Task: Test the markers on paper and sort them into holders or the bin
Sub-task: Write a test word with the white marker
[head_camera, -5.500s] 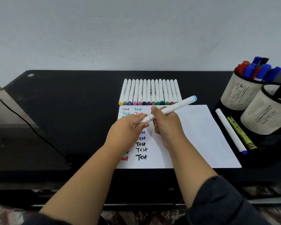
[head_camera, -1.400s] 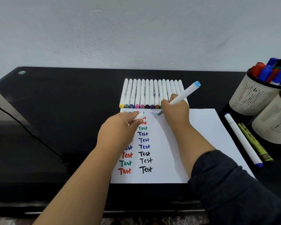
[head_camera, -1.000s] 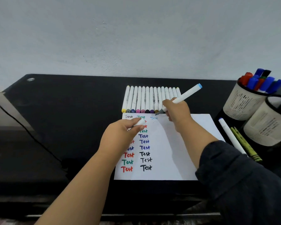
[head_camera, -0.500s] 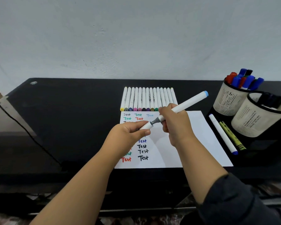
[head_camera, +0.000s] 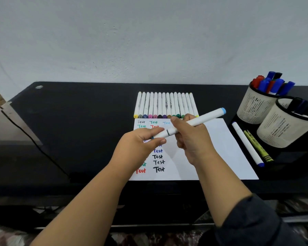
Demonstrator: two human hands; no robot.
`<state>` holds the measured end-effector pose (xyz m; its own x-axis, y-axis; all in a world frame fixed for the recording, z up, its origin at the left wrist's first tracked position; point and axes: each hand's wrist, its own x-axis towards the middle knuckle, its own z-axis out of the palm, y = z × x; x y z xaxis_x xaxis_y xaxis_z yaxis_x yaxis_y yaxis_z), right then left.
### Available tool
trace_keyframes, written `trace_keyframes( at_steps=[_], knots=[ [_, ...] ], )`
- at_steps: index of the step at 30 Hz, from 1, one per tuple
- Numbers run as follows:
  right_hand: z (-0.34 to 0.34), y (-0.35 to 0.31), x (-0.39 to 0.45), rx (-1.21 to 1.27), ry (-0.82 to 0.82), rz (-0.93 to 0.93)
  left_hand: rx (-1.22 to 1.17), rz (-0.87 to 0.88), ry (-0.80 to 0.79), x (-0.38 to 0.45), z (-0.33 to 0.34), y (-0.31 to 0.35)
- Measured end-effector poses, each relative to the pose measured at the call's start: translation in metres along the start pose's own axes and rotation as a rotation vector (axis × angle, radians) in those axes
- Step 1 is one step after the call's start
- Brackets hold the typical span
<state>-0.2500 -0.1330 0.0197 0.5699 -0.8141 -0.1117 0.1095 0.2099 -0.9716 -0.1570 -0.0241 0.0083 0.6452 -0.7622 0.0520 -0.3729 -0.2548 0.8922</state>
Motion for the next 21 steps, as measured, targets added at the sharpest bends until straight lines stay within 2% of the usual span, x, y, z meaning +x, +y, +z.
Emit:
trace_keyframes(
  at_steps=[6,9,13,18,21],
  knots=[
    [0.004,0.009,0.006,0.104,0.041,0.038,0.033,0.039,0.121,-0.003,0.013,0.003],
    [0.005,0.013,0.007,0.14,0.048,0.067,0.135,0.067,0.156,-0.002,0.019,0.003],
    [0.004,0.013,0.007,0.15,0.057,0.113,0.223,0.086,0.163,-0.002,0.022,0.003],
    [-0.001,0.008,0.008,-0.009,0.097,0.134,0.245,0.02,0.109,0.001,0.027,0.005],
    [-0.007,0.002,0.007,0.054,0.134,0.103,0.212,-0.021,0.125,-0.002,0.029,0.005]
  ],
)
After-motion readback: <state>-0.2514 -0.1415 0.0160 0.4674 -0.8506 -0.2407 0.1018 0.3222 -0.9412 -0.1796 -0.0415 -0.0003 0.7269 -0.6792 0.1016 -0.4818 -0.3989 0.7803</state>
